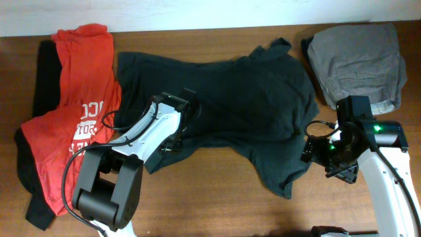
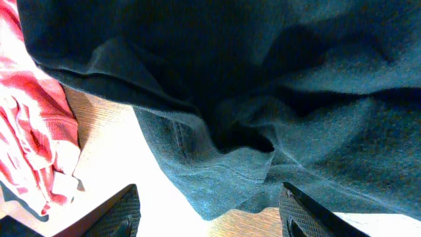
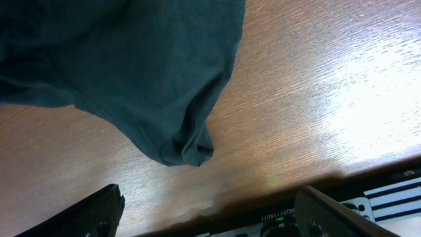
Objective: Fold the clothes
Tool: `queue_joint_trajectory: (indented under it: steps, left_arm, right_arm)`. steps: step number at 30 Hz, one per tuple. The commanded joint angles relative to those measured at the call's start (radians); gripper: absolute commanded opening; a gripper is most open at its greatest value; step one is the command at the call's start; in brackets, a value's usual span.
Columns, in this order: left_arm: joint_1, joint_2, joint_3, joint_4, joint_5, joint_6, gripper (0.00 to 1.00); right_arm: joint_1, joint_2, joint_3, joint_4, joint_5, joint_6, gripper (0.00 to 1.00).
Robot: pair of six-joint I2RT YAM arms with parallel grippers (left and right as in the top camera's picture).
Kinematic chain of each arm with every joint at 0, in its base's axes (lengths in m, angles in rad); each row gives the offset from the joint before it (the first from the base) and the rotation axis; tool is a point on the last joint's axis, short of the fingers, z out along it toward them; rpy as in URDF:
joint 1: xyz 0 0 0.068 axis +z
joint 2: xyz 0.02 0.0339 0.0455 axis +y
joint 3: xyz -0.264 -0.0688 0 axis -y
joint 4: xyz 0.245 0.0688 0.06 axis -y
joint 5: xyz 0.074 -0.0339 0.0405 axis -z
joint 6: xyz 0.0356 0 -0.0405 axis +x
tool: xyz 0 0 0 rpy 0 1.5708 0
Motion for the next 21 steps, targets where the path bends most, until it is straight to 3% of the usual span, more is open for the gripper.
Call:
queue_joint_trajectory:
  steps: [1,8,21]
  left_arm:
    - [0.000,-0.005,0.003,-0.008,-0.014,0.010,0.66]
    - [0.000,-0.004,-0.027,-0.006,-0.015,0.010,0.58]
    - [0.000,-0.004,-0.084,0.089,0.024,0.010,0.57]
  right_arm:
    - [0.007,-0.011,-0.006,0.007,-0.002,0.006,0.88]
    - [0.007,-0.010,-0.006,0.024,-0.002,0.005,0.88]
    - [0.007,-0.010,-0.006,0.043,-0.002,0.005,0.88]
